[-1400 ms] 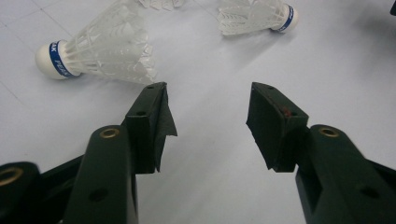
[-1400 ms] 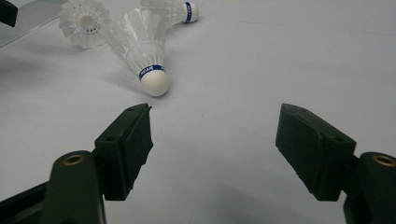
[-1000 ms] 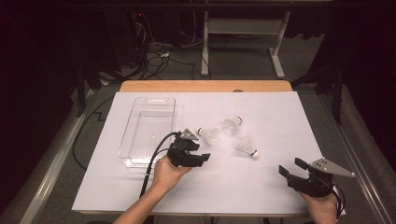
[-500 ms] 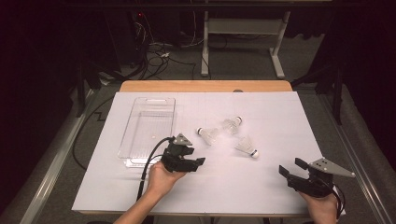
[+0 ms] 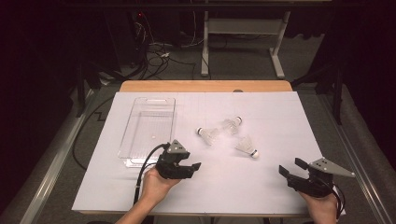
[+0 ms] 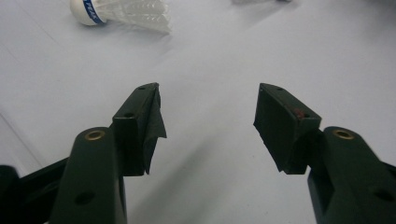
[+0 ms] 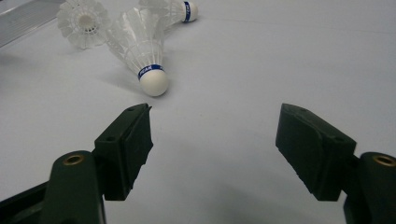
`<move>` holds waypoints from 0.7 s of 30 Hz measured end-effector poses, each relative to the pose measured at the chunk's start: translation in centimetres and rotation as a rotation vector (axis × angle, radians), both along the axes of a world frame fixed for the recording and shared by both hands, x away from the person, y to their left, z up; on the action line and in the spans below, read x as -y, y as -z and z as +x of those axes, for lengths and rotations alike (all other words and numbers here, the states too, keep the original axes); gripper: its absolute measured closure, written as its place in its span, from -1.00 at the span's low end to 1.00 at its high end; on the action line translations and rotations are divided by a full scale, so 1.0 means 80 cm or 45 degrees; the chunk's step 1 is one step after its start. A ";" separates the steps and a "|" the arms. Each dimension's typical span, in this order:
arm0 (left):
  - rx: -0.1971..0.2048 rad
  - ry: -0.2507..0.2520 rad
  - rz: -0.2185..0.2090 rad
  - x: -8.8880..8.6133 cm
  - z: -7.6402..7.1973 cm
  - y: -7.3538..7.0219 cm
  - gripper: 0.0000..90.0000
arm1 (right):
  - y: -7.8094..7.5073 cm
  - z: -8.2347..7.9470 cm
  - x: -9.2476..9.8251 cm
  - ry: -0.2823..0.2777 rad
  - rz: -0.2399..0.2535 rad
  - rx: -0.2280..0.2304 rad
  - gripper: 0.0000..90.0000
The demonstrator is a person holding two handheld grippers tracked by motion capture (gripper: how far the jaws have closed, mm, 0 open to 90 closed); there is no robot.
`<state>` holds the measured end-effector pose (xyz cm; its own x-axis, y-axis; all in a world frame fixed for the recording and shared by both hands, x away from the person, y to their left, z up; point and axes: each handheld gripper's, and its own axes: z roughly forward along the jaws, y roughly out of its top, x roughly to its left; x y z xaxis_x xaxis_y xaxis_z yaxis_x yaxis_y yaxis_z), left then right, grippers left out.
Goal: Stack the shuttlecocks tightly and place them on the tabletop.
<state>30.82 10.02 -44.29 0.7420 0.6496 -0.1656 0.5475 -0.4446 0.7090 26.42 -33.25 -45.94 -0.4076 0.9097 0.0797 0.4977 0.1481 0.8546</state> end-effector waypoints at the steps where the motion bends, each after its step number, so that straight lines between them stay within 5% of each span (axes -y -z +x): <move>1: 0.000 -0.001 -0.005 -0.001 -0.002 0.000 -0.08 | 0.000 0.000 0.000 0.000 0.000 0.000 -0.39; 21: -0.004 -0.051 -0.028 -0.037 -0.026 0.009 -0.10 | 0.000 0.000 -0.002 0.003 -0.003 -0.001 -0.39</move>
<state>28.76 12.97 -44.98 0.7147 0.6752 -0.1825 0.5668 -0.4063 0.7167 26.43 -33.11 -45.94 -0.4053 0.9108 0.0781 0.4987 0.1487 0.8539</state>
